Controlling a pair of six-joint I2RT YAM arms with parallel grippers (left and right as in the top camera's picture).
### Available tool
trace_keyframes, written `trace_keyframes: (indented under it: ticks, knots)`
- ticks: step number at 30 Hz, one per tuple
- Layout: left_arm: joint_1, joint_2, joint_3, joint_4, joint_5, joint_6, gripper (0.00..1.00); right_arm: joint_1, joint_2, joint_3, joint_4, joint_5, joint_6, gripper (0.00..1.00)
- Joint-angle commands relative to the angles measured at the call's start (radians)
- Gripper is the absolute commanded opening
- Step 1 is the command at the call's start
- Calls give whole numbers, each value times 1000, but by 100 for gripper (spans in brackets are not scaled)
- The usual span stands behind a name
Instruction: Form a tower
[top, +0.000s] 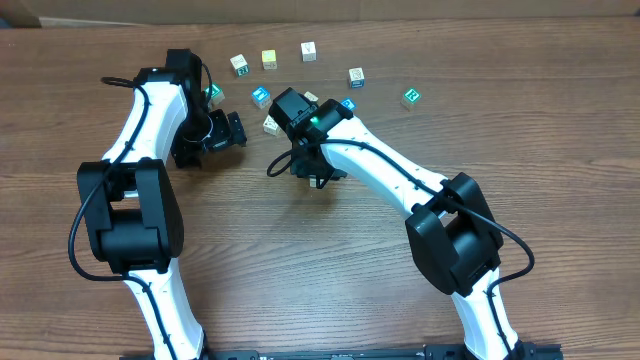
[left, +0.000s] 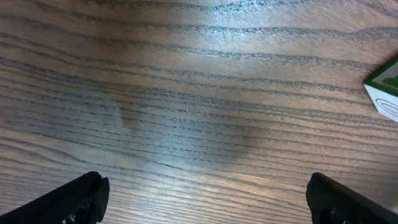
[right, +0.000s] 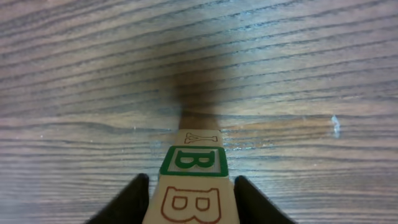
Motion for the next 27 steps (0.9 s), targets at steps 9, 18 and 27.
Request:
trace_keyframes:
  ticks: [9,18,27]
  knots:
    - [-2,-19,20,1,-10,4,100,5,-42,0,7,-4,4,71]
    - [-2,-19,20,1,-10,4,100,4,-42,106,-42,0,-40,85]
    - [-2,-19,20,1,-9,4,100,3,-42,345,-181,125,-73,97]
